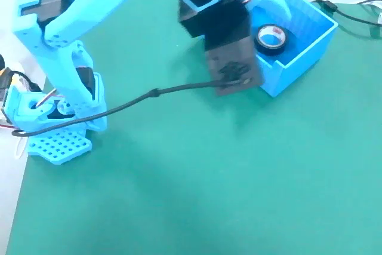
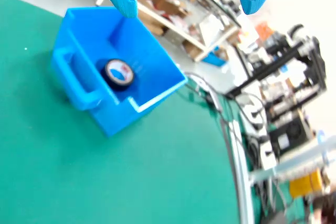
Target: Put the tape in the box
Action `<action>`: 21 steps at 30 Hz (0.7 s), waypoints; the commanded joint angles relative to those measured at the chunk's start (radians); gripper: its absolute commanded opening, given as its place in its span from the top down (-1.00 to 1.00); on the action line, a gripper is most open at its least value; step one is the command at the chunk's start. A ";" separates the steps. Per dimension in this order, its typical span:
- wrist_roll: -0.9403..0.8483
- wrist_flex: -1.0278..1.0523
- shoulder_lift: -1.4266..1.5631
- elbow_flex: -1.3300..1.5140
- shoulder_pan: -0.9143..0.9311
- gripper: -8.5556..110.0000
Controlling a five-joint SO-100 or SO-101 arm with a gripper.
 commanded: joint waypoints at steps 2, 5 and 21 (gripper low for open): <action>-0.009 0.046 0.147 0.008 0.089 0.39; -0.009 0.038 0.267 0.161 0.124 0.39; -0.011 -0.365 0.819 1.032 0.336 0.39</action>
